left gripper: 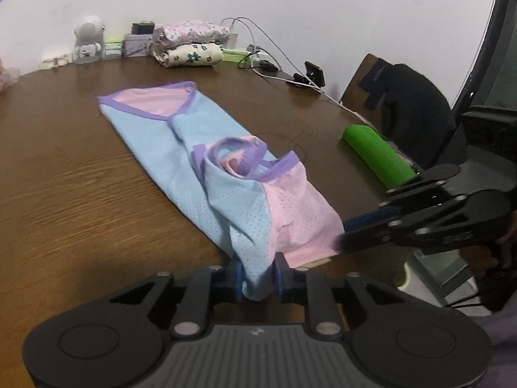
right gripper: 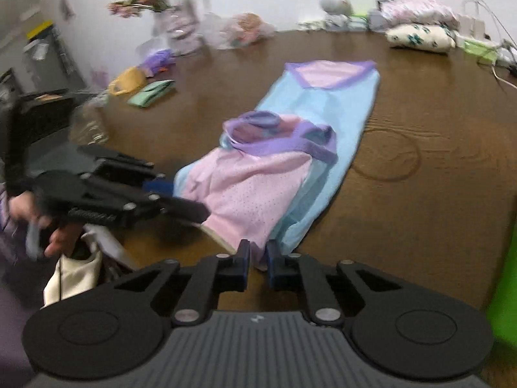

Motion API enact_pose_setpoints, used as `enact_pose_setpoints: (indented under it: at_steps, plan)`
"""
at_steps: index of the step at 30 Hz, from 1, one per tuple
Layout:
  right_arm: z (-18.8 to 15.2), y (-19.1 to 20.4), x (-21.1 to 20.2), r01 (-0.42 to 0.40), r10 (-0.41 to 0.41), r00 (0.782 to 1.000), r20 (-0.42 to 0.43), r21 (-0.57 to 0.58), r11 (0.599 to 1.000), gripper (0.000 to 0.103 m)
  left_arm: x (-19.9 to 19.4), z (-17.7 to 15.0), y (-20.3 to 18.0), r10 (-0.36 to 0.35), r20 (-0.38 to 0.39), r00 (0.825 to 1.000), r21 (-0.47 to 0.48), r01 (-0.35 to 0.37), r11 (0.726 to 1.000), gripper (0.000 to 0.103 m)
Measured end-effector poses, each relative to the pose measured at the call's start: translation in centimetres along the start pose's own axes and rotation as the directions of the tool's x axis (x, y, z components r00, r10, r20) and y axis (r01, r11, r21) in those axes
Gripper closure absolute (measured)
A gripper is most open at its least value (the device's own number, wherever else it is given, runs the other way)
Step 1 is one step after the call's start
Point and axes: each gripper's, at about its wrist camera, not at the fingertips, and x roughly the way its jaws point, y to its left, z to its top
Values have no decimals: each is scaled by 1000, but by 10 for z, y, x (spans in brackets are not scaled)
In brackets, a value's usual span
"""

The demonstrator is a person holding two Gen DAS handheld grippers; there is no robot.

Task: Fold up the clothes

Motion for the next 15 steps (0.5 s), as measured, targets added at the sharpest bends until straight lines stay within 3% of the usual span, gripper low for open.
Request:
enact_pose_setpoints:
  at_steps: [2,4,6,8,9,10,11,14,15]
  plan:
    - [4,-4,-8,-6,5,999,39,14,1000,77,-8,4,0,3,31,1000,-12,-2,1000,72]
    - [14,-13,-9,1,-4,997,81,42,999,76,-13,17,5,-35,94,995,-47,39,998,45]
    - [24,-22,-1,7,-14,995,98,75,997,76,-5,32,9,-35,116,993,-86,46,995,43]
    - [34,-30,15,13,-24,995,93,113,994,76,10,44,13,-9,90,996,-117,20,993,50]
    - [39,-33,23,16,-28,996,90,132,991,76,19,48,16,0,71,997,-127,9,992,63]
    - [43,-37,30,18,-32,996,88,150,989,76,26,51,19,0,53,999,-140,8,990,83]
    - [42,-38,34,5,-19,996,87,157,988,77,31,51,23,-12,44,999,-156,19,987,91]
    - [44,-39,39,-60,45,995,90,165,985,100,26,49,31,-44,95,994,-193,62,979,93]
    - [46,-38,38,-68,50,993,108,162,984,102,25,49,33,-40,107,993,-202,61,977,93]
